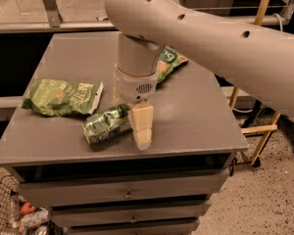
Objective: Pick green can
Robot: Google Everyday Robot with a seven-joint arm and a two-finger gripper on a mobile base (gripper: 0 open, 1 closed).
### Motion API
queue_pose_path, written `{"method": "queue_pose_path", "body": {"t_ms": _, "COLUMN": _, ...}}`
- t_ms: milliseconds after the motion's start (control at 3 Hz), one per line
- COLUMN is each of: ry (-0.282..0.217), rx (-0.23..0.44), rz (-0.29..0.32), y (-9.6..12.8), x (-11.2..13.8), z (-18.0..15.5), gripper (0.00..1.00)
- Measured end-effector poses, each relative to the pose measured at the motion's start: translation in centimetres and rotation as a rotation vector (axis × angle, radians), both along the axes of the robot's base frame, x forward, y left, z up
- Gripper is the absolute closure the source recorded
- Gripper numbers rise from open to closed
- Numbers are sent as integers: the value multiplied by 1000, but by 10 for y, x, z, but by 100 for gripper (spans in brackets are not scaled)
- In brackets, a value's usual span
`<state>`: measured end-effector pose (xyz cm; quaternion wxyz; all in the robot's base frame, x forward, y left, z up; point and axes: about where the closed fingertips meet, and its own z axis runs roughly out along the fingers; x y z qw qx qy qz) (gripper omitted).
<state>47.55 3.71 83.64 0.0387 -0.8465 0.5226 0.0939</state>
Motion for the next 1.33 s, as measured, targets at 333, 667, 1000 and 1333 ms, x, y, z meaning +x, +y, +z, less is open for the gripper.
{"method": "queue_pose_path", "body": {"t_ms": 333, "ry": 7, "rx": 0, "rz": -15, "y": -1, "x": 6, "z": -8, "gripper": 38}}
{"method": "queue_pose_path", "body": {"t_ms": 667, "ry": -8, "rx": 22, "rz": -27, "y": 0, "x": 20, "z": -1, "gripper": 62}}
{"method": "queue_pose_path", "body": {"t_ms": 1000, "ry": -18, "rx": 68, "rz": -24, "y": 6, "x": 28, "z": 16, "gripper": 85}}
{"method": "queue_pose_path", "body": {"t_ms": 1333, "ry": -30, "rx": 108, "rz": -40, "y": 5, "x": 39, "z": 36, "gripper": 100}}
